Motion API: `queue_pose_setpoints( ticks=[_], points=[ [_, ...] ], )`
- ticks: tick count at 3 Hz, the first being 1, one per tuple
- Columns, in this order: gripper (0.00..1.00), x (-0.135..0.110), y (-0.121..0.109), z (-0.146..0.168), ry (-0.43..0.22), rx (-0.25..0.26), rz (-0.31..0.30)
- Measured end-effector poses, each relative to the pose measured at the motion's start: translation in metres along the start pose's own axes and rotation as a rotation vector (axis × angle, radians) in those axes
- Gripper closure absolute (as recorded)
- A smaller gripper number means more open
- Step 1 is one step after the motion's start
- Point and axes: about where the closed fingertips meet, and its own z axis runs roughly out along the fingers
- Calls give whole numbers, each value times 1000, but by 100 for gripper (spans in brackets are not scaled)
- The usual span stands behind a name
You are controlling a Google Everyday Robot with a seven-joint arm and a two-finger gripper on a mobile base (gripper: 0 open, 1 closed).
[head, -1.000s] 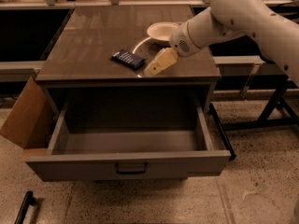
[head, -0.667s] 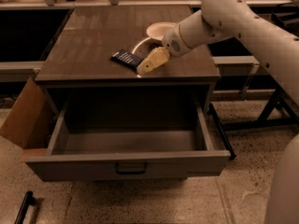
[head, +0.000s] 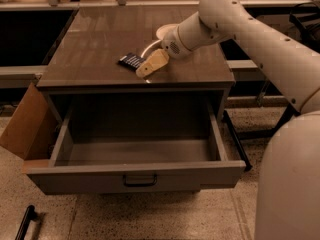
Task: Place rxbar blueberry into top drawer
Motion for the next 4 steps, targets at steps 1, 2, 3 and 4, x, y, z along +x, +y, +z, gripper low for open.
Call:
queue_pose_setpoints(
  ticks=[1,2,3,4],
  points=[
    [0,-5,-8,14,25,19,18],
    [0,-9,-11,22,42,26,23],
    [0,-10,-13,30,58,34,30],
    [19,-11,-12,40,78,38,23]
  ],
)
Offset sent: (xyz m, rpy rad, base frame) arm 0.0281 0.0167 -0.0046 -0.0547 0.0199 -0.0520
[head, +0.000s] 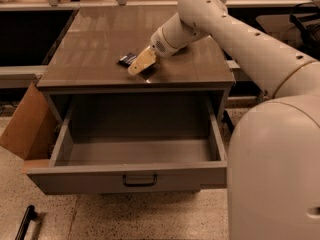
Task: Place rxbar blueberry into top drawer
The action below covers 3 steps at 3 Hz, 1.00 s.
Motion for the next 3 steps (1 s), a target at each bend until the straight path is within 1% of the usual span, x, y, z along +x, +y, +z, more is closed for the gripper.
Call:
queue_pose_setpoints(
  ticks=[1,2,3],
  points=[
    [42,-2,1,7,0,-8,1],
    [65,-5,3,3,-23,-11,1],
    [89,-16,9,-15,-75,-7,-18]
  ],
)
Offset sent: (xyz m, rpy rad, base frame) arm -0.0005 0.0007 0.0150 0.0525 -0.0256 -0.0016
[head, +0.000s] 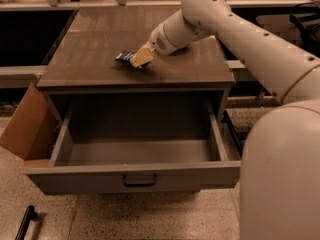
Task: Place rxbar blueberry into top drawer
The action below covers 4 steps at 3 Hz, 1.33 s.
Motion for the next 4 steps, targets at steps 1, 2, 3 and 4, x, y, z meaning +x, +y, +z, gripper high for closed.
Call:
queue_pose_setpoints(
  ticks=[1,2,3,4],
  points=[
    [100,-22,26,-56,-143,-5,-51],
    [100,-13,64,-78,-171,-47,-68],
    [100,10,109,-95,-203,-126,-70],
    [100,14,112,-92,-195,-130,-72]
  ],
)
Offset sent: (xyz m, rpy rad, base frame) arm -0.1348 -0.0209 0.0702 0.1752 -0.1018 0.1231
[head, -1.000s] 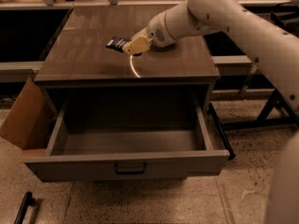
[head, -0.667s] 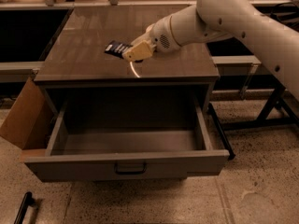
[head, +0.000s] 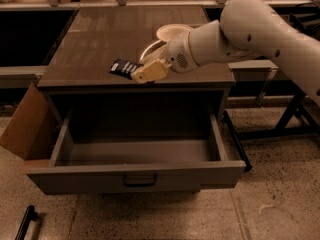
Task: Place rxbar blueberry into top drawer
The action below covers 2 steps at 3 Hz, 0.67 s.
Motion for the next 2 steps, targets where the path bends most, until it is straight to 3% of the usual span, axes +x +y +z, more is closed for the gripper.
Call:
queue_pose_setpoints(
  ticks=[1,2],
  points=[
    [100,35,20,11,53,-28,-1],
    [100,81,40,18,76,-38,43]
  ],
)
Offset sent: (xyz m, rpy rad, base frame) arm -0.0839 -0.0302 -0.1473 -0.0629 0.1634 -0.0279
